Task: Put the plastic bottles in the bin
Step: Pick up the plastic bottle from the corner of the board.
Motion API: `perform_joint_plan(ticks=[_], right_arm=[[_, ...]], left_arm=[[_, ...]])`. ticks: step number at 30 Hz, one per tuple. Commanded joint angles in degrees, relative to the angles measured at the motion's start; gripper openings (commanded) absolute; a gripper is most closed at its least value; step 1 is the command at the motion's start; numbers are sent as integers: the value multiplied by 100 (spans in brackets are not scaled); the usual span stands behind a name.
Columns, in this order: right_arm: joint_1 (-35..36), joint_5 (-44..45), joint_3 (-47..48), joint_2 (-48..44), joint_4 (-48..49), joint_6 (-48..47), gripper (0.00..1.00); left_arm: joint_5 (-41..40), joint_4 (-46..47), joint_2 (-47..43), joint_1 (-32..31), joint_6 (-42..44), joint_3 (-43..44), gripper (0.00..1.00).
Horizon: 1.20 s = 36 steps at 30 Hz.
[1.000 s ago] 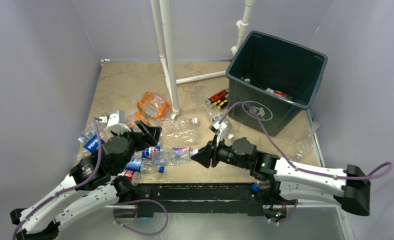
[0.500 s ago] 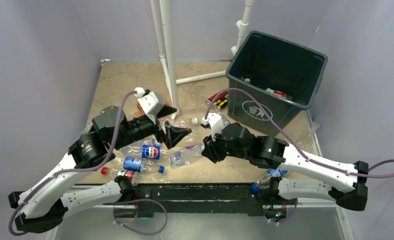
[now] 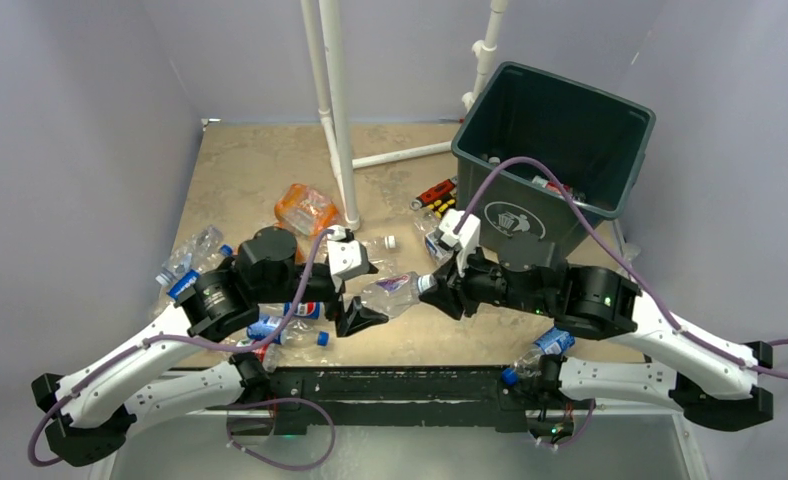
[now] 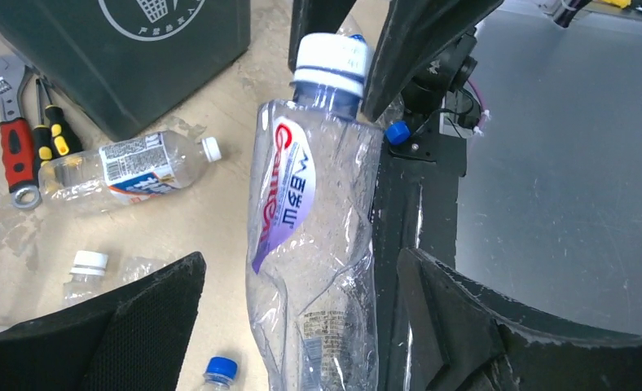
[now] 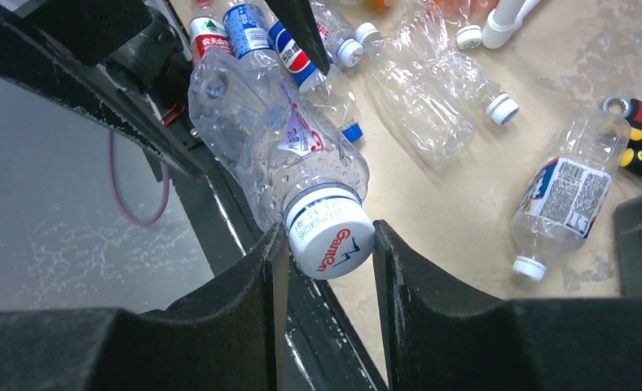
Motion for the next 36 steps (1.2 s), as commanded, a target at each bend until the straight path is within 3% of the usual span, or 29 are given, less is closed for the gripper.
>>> perform_joint_plan(ticks=[1, 5, 17, 20, 23, 26, 27, 29, 32, 33, 34, 36], right_arm=[[28, -125, 355, 314, -340, -404, 0], [28, -195, 673, 408, -430, -499, 0], [28, -576, 1116, 498, -175, -708, 0], [28, -591, 1168, 501, -107, -726, 0], [28, -547, 1224, 531, -65, -735, 0], [28, -544, 1157, 443, 232, -617, 0], [28, -558, 1064, 353, 429, -553, 5], [28, -613, 785, 91, 908, -352, 30], [23, -843, 257, -399, 1655, 19, 70], [27, -858, 71, -570, 1893, 157, 89], [28, -866, -123, -778, 2178, 270, 98], [28, -750, -614, -1233, 2825, 528, 99]], left_arm=[[299, 324, 9, -12, 312, 93, 89], [489, 10, 296, -12, 535, 114, 88], [627, 561, 337, -12, 204, -400, 93], [749, 548, 335, -12, 202, -407, 81], [1028, 515, 400, -12, 196, -383, 49], [1249, 604, 452, -12, 61, -355, 25], [1299, 702, 448, -12, -22, -383, 18], [1375, 976, 379, -12, -246, -476, 11], [1367, 1506, 151, -12, -594, -692, 7], [1321, 1687, 57, -16, -696, -759, 6], [1274, 1899, -38, -12, -804, -844, 6], [1122, 2400, -267, -12, -1093, -1029, 5]])
